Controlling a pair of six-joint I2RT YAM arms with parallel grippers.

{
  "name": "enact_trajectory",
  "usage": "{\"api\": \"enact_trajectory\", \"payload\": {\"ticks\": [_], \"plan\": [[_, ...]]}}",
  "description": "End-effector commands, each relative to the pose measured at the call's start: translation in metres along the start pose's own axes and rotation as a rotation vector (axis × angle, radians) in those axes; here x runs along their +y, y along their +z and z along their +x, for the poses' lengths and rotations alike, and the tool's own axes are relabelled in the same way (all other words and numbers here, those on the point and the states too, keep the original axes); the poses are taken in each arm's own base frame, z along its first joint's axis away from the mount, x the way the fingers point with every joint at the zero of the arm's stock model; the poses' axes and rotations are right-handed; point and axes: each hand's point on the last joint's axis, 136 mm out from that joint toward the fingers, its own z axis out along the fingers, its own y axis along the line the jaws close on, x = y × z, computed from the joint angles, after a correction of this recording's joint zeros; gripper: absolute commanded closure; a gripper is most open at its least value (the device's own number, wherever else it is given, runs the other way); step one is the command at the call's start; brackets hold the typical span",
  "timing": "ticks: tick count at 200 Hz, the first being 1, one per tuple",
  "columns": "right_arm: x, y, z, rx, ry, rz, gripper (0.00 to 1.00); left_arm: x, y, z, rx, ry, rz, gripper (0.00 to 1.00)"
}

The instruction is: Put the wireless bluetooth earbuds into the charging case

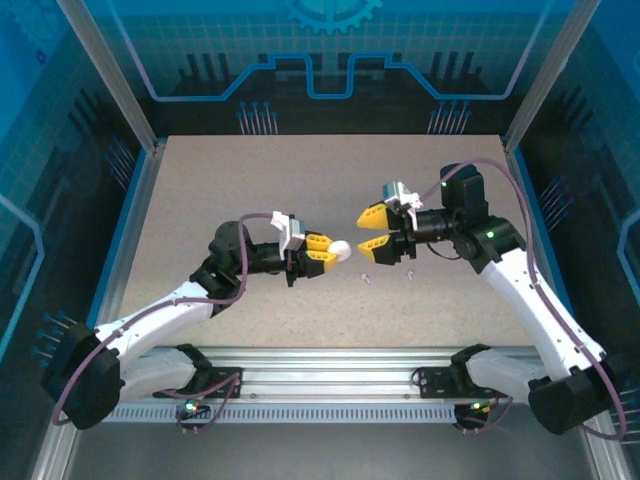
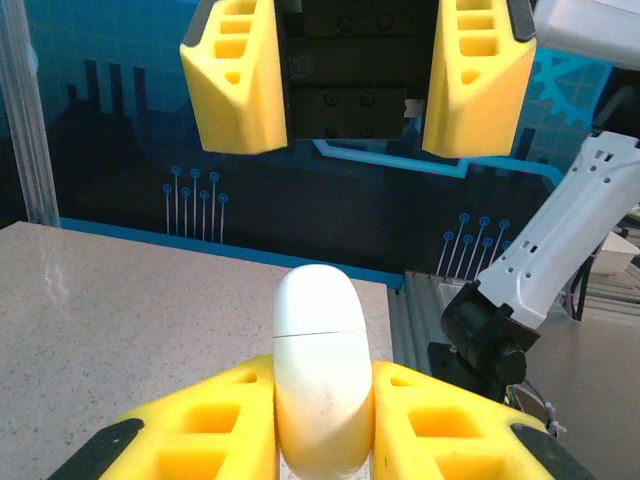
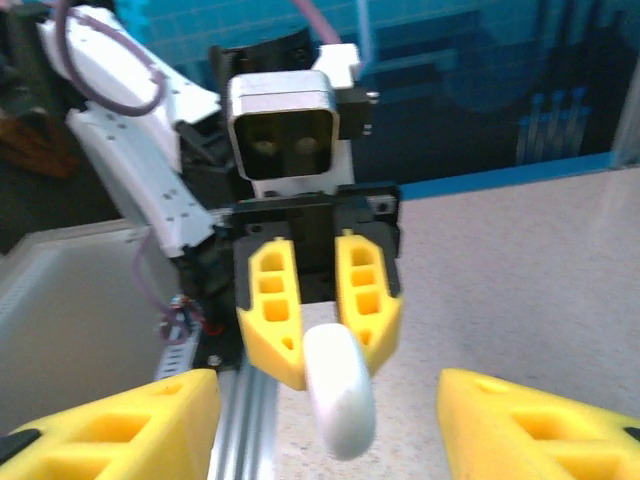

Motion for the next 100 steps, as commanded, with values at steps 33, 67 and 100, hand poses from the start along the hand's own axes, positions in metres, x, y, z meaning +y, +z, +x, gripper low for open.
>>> {"api": "enact_trajectory", "payload": {"ticks": [33, 67, 100], "plan": [[0.016, 0.009, 0.019, 0.037, -0.081, -0.102, 0.47, -0.012, -0.002, -0.026, -0.061, 0.082, 0.049, 0.74], [0.002, 0.016, 0.025, 0.065, -0.060, -0.054, 0.46, -0.013, -0.003, -0.026, -0.063, 0.087, 0.052, 0.74], [-0.005, 0.021, 0.029, 0.081, -0.053, -0.049, 0.45, -0.014, -0.003, -0.027, -0.066, 0.089, 0.054, 0.74]]}}
